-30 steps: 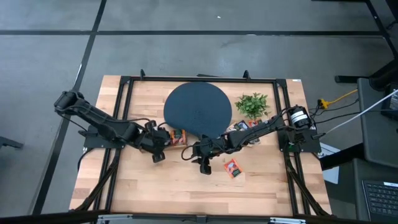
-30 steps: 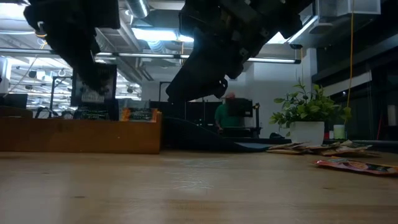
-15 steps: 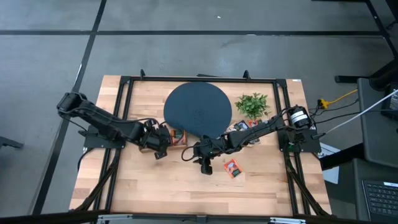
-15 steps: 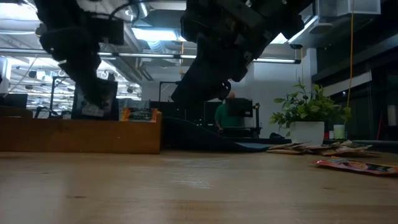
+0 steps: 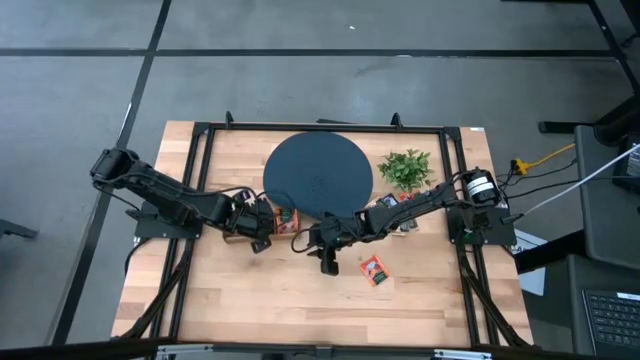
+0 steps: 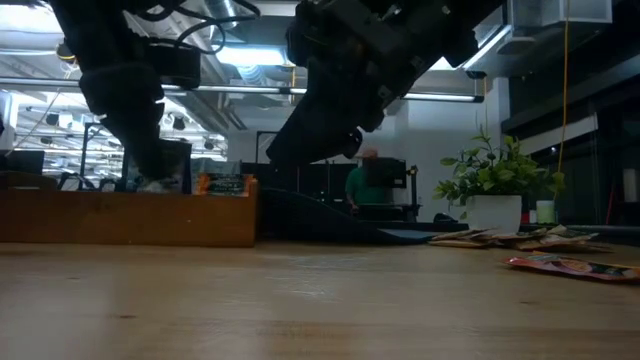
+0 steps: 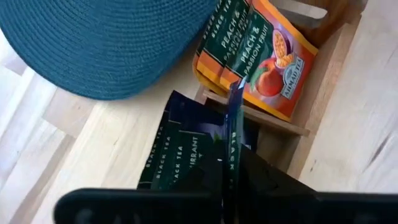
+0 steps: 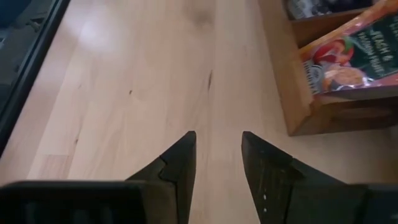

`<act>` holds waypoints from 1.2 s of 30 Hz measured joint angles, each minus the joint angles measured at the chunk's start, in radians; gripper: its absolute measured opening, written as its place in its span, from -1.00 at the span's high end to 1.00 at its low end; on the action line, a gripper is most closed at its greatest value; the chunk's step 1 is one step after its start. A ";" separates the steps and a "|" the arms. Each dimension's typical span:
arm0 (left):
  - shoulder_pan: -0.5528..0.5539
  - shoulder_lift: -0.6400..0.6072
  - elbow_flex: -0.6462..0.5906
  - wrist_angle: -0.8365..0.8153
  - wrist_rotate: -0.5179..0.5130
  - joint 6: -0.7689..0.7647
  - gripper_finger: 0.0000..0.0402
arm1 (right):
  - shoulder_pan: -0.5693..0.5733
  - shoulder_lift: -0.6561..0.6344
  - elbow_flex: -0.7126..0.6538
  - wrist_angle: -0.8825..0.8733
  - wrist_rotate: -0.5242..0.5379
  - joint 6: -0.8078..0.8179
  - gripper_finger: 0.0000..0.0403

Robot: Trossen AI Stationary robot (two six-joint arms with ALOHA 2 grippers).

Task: Pick & Place Tea
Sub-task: Put the blue tea bag into the middle section of the wooden organizer

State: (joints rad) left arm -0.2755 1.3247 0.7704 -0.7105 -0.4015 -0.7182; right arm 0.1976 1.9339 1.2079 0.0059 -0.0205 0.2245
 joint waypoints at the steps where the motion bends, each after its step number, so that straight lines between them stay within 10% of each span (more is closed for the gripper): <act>1: 0.002 0.000 0.000 0.000 0.010 -0.001 0.87 | -0.005 0.000 0.000 0.000 0.000 0.000 0.35; 20: 0.023 -0.084 0.000 -0.079 0.072 0.102 0.41 | -0.050 0.000 0.000 -0.012 0.000 0.007 0.35; 36: 0.023 -0.084 0.000 -0.076 0.114 0.133 0.94 | -0.049 0.000 0.000 -0.036 0.000 0.009 0.35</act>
State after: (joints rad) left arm -0.2523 1.2411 0.7704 -0.7860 -0.2878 -0.5851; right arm 0.1482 1.9339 1.2079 -0.0303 -0.0200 0.2336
